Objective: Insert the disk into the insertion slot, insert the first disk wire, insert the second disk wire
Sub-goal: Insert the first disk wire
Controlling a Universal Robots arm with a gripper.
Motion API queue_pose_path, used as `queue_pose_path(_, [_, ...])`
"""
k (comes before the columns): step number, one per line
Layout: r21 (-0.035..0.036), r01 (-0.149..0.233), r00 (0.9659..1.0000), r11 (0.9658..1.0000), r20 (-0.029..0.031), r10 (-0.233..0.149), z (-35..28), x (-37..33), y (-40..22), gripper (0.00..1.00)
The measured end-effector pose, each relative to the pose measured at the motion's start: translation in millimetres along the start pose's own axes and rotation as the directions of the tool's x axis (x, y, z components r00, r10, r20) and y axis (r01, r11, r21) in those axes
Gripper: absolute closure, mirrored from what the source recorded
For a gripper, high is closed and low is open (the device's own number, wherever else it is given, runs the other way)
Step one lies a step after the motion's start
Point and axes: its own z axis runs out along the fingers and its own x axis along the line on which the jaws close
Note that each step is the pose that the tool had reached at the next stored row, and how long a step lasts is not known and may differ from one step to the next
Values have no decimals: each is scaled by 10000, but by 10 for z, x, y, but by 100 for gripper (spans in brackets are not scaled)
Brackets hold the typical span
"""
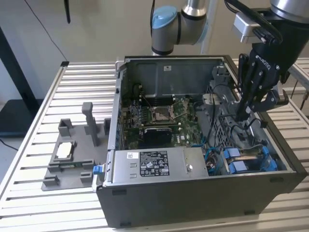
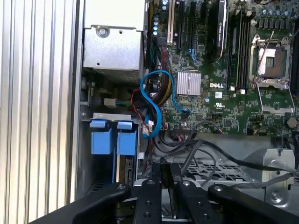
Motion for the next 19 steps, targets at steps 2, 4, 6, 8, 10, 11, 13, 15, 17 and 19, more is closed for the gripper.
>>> queue_pose_path(2, [0, 0, 10000, 10000, 0, 0, 0, 0, 0, 81])
queue_pose_path(4, [0, 0, 10000, 10000, 0, 0, 0, 0, -1, 81])
queue_pose_path(6, [0, 0, 10000, 10000, 1, 0, 1, 0, -2, 81])
queue_pose_path(8, [0, 0, 10000, 10000, 1, 0, 1, 0, -2, 81])
queue_pose_path(10, [0, 0, 10000, 10000, 0, 0, 0, 0, -3, 81])
queue_pose_path(11, [0, 0, 10000, 10000, -2, 0, 0, 0, -3, 81])
queue_pose_path(13, [1, -1, 10000, 10000, -40, 1, 4, 1, -4, 81])
queue_pose_path(15, [1, -4, 9999, 10000, -122, 4, 10, 0, -4, 81])
queue_pose_path(17, [5, -10, 9998, 10000, -217, 10, 19, 1, -4, 81])
queue_pose_path(19, [15, -12, 9996, 10000, -297, 13, 30, 3, -4, 81])
